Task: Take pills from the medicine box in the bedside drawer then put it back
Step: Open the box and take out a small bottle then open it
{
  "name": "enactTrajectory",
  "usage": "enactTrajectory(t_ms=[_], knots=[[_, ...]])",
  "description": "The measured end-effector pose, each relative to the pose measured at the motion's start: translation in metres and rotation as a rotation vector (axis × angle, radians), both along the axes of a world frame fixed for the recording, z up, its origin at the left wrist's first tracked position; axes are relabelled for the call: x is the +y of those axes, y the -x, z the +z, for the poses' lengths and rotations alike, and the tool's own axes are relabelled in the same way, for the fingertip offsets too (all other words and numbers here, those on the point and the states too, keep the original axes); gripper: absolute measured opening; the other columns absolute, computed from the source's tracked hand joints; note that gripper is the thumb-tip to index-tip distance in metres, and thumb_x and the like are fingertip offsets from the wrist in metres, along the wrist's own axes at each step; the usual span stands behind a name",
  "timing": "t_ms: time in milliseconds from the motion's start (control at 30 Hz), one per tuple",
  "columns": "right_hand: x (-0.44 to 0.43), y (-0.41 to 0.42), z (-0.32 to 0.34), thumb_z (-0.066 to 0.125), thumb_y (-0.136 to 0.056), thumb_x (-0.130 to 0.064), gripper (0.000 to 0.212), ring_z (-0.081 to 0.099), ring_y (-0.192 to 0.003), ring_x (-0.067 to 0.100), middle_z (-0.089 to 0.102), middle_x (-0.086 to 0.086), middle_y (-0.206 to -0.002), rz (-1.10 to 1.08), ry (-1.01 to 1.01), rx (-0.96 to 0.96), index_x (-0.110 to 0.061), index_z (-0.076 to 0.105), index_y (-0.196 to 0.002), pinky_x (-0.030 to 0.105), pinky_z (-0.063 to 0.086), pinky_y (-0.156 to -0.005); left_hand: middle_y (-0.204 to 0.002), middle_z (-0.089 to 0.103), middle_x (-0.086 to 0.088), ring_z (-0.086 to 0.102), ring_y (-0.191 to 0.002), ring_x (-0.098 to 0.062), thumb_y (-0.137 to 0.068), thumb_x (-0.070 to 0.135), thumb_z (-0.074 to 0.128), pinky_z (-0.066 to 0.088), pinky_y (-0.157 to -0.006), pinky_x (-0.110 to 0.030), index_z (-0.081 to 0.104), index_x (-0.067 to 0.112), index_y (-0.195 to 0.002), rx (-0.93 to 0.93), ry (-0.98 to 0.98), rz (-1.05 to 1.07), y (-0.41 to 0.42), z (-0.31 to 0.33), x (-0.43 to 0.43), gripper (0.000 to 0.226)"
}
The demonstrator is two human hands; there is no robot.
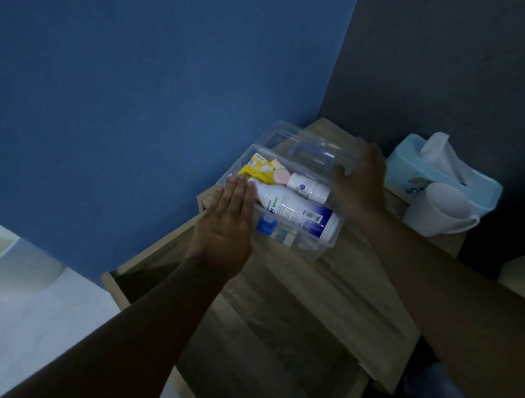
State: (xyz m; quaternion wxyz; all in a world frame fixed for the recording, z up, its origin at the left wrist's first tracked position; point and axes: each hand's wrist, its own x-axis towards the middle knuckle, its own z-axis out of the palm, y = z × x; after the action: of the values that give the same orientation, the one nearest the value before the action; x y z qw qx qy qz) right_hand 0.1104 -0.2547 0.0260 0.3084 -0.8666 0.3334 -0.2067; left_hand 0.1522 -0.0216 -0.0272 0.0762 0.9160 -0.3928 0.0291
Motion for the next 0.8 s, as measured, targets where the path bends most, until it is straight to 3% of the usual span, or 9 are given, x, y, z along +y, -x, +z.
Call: enactTrajectory(t_ms=[67, 167, 267, 367, 600, 733, 800], knots=[[0.012, -0.011, 0.009, 0.061, -0.089, -0.009, 0.042, 0.051, -0.129, 0.031, 0.059, 0.015, -0.133, 0.167, 0.157, -0.064, -0.01, 0.059, -0.13, 0.039, 0.042, -0.109, -0.163, -0.009, -0.018, -0.011, -0.151, -0.031, -0.088, 0.014, 0.036, 0.002, -0.124, -0.043, -0.009, 0.004, -0.153, -0.006, 0.011, 0.001, 0.001, -0.001, -0.001, 0.08], [0.028, -0.031, 0.017, 0.061, -0.085, -0.02, 0.024, 0.056, -0.116, 0.027, 0.074, 0.001, -0.107, 0.415, 0.333, 0.122, -0.021, 0.074, -0.105, 0.041, 0.043, -0.101, -0.164, -0.008, -0.017, -0.01, -0.151, -0.03, -0.088, 0.013, 0.04, 0.003, -0.124, -0.043, -0.007, 0.005, -0.154, 0.009, 0.036, 0.008, 0.001, -0.003, -0.001, 0.081], [0.036, -0.046, 0.019, 0.071, -0.082, -0.039, 0.026, 0.051, -0.12, 0.025, 0.075, -0.004, -0.109, 0.479, 0.445, 0.342, -0.025, 0.076, -0.104, 0.041, 0.034, -0.102, -0.164, -0.008, -0.017, -0.011, -0.151, -0.03, -0.089, 0.014, 0.041, 0.003, -0.124, -0.044, -0.007, 0.005, -0.154, -0.004, 0.037, 0.003, 0.001, -0.004, -0.001, 0.081], [0.038, -0.056, 0.017, 0.074, -0.082, -0.044, 0.033, 0.055, -0.119, 0.027, 0.073, 0.002, -0.116, 0.481, 0.515, 0.429, -0.023, 0.075, -0.108, 0.04, 0.038, -0.102, -0.164, -0.007, -0.017, -0.01, -0.151, -0.03, -0.088, 0.015, 0.037, 0.004, -0.124, -0.044, -0.008, 0.005, -0.153, -0.011, 0.039, 0.016, 0.001, -0.005, -0.001, 0.08], [0.037, -0.063, 0.019, 0.09, -0.068, -0.027, 0.055, 0.067, -0.111, 0.023, 0.072, 0.007, -0.122, 0.456, 0.198, 0.359, -0.012, 0.073, -0.118, 0.033, 0.055, -0.092, -0.163, -0.009, -0.017, -0.01, -0.151, -0.03, -0.089, 0.015, 0.037, 0.007, -0.124, -0.045, -0.009, 0.005, -0.153, 0.011, 0.026, 0.024, 0.002, -0.005, 0.0, 0.079], [0.031, -0.048, 0.035, 0.087, -0.069, -0.025, 0.035, 0.069, -0.079, 0.004, 0.077, -0.004, -0.091, 0.405, 0.0, 0.203, -0.015, 0.08, -0.102, 0.014, 0.05, -0.067, -0.163, -0.01, -0.018, -0.011, -0.151, -0.031, -0.093, 0.017, 0.039, 0.005, -0.124, -0.045, -0.01, 0.004, -0.153, 0.056, -0.036, 0.045, 0.002, 0.006, -0.004, 0.079], [0.031, -0.036, 0.051, 0.087, -0.069, -0.023, 0.029, 0.064, -0.071, -0.005, 0.071, -0.014, -0.078, 0.433, -0.026, 0.187, -0.019, 0.08, -0.097, 0.014, 0.048, -0.065, -0.163, -0.008, -0.019, -0.009, -0.151, -0.032, -0.094, 0.022, 0.041, 0.0, -0.124, -0.044, -0.008, 0.002, -0.153, 0.087, -0.113, 0.048, 0.0, 0.016, -0.008, 0.079]])
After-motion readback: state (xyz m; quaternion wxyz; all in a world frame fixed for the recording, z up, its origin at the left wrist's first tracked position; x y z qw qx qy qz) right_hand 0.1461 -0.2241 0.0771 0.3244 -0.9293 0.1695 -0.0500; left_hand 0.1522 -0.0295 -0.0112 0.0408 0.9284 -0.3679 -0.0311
